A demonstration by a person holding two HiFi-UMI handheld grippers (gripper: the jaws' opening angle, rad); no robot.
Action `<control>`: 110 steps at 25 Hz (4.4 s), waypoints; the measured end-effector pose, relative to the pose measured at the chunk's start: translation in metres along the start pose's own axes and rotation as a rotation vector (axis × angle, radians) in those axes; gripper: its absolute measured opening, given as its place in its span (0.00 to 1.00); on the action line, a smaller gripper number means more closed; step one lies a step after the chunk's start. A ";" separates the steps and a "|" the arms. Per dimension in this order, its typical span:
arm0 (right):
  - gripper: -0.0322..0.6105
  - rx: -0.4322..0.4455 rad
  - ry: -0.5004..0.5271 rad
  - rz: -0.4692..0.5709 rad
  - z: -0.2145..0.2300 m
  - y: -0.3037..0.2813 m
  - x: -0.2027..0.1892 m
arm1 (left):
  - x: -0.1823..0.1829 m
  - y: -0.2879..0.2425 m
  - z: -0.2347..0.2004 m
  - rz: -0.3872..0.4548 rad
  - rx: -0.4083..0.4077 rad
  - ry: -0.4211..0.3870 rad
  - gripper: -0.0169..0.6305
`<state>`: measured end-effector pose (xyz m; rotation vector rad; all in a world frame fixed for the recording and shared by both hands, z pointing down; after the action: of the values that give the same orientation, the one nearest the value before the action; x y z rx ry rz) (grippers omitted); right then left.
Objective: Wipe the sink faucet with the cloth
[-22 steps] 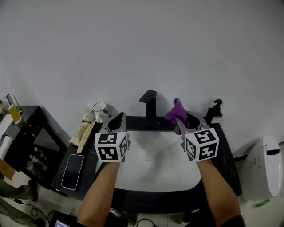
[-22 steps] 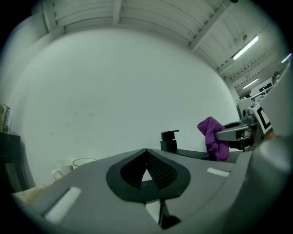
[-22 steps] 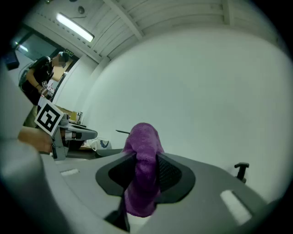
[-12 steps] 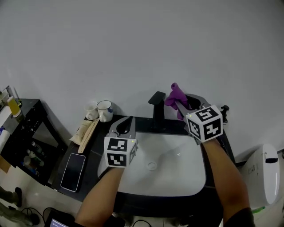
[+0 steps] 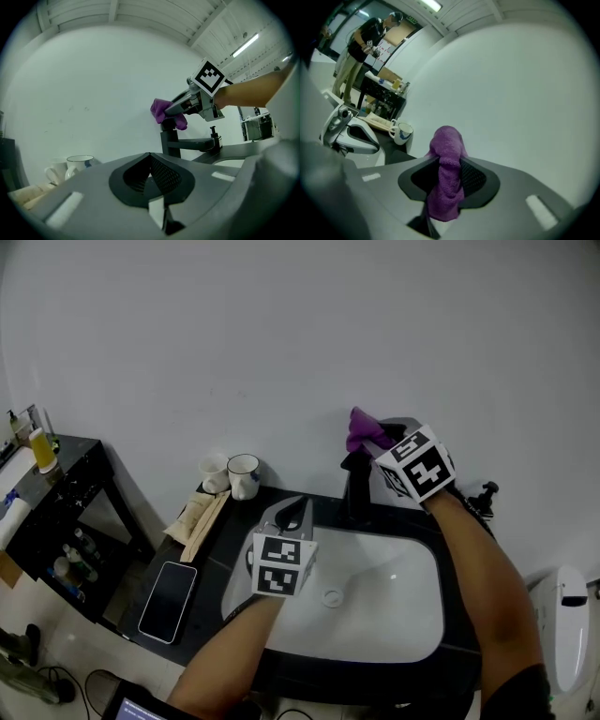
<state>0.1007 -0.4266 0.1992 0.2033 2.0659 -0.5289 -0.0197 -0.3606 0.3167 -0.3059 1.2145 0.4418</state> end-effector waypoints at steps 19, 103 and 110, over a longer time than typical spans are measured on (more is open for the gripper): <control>0.19 0.194 -0.014 -0.072 -0.045 0.010 -0.007 | 0.005 0.000 0.009 0.003 0.001 -0.096 0.05; 0.20 0.315 0.365 -0.179 -0.155 0.094 -0.128 | -0.015 0.012 -0.004 -0.024 0.015 -0.048 0.05; 0.20 0.202 0.311 -0.124 -0.139 0.062 -0.147 | -0.013 0.008 0.007 -0.018 -0.017 -0.062 0.05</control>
<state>0.0915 -0.2992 0.3681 0.2929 2.3363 -0.8270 -0.0215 -0.3528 0.3313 -0.3154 1.1474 0.4429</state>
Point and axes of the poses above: the fingertips, and each gripper's own axes: y backward along the fingers, z to its right, x out of its top, the point moved 2 cm from there along y, backward along the fingers, and after that the axes turned 13 degrees about -y, right-handed, at the moved point
